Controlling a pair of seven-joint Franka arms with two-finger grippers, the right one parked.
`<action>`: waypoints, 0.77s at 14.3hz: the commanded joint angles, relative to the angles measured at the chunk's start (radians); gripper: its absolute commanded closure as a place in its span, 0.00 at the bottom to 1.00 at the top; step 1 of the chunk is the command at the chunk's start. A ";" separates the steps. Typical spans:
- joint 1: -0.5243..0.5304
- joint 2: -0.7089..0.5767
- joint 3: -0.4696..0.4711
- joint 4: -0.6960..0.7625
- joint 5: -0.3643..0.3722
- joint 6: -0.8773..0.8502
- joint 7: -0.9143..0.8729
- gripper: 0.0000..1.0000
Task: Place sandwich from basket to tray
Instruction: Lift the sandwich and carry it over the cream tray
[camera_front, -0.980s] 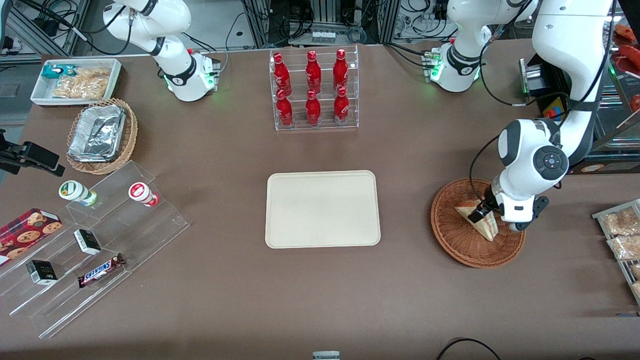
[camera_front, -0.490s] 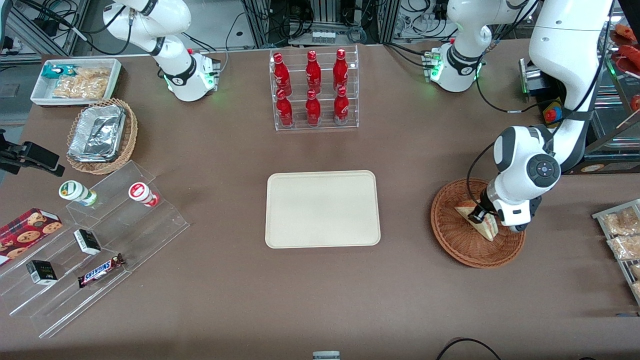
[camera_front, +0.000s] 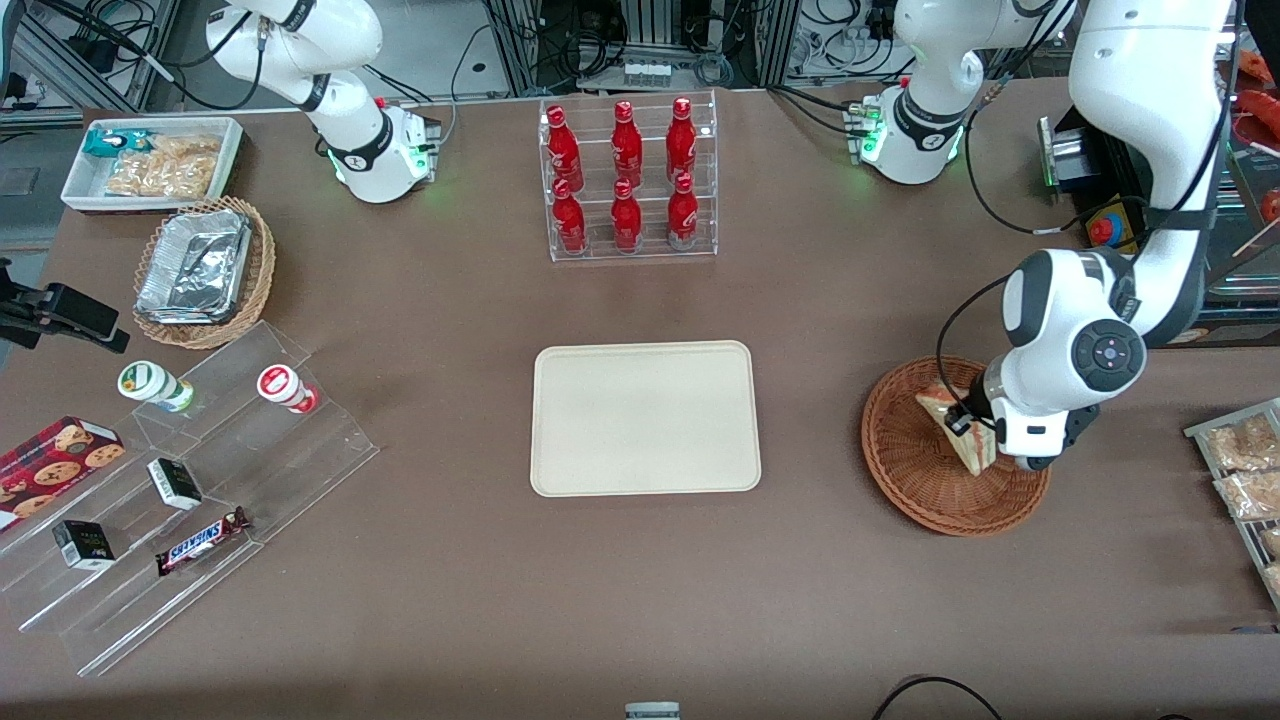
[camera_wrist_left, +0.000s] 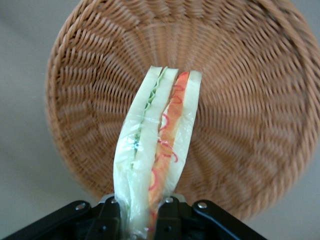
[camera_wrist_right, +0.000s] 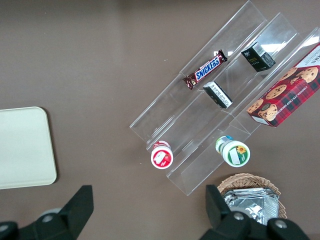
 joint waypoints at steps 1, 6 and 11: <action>-0.056 -0.010 -0.013 0.103 0.012 -0.168 0.111 0.93; -0.218 0.037 -0.015 0.172 -0.004 -0.164 0.203 0.87; -0.375 0.204 -0.029 0.360 -0.044 -0.164 0.053 0.89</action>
